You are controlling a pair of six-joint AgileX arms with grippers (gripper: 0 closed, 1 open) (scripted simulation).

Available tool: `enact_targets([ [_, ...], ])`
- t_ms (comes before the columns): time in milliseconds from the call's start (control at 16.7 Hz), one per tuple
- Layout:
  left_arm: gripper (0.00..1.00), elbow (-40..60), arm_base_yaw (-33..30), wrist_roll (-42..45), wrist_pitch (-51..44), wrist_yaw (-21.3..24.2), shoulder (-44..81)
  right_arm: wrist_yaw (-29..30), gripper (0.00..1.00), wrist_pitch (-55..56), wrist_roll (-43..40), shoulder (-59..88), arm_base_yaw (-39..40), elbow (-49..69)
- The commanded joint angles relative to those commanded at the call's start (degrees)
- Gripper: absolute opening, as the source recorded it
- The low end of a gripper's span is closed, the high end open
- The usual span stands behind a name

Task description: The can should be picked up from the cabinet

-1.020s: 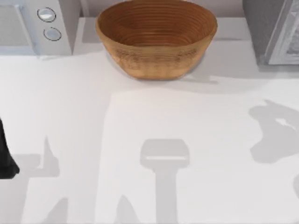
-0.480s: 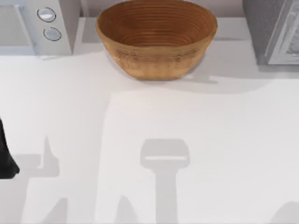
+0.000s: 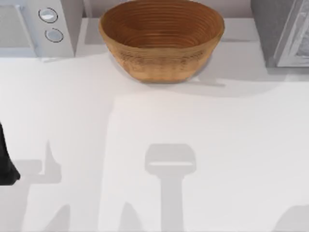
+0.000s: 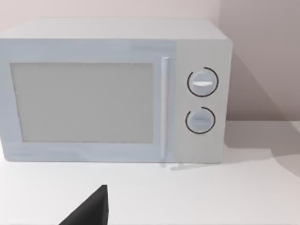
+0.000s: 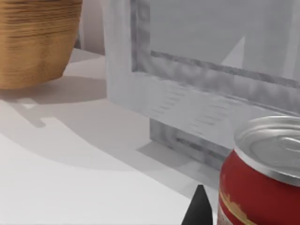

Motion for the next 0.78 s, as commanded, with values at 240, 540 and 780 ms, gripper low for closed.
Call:
enact_targets([
  [240, 1.00, 0.00, 0.00, 0.00, 0.00, 0.00, 0.00, 1.81, 0.00, -0.82, -0.95, 0.70, 1.70, 0.74],
  [540, 1.00, 0.00, 0.00, 0.00, 0.00, 0.00, 0.00, 1.81, 0.23, -0.82, -0.95, 0.70, 1.70, 0.74],
  [780, 1.00, 0.00, 0.00, 0.00, 0.00, 0.00, 0.00, 1.81, 0.53, -0.82, -0.95, 0.70, 1.70, 0.74],
])
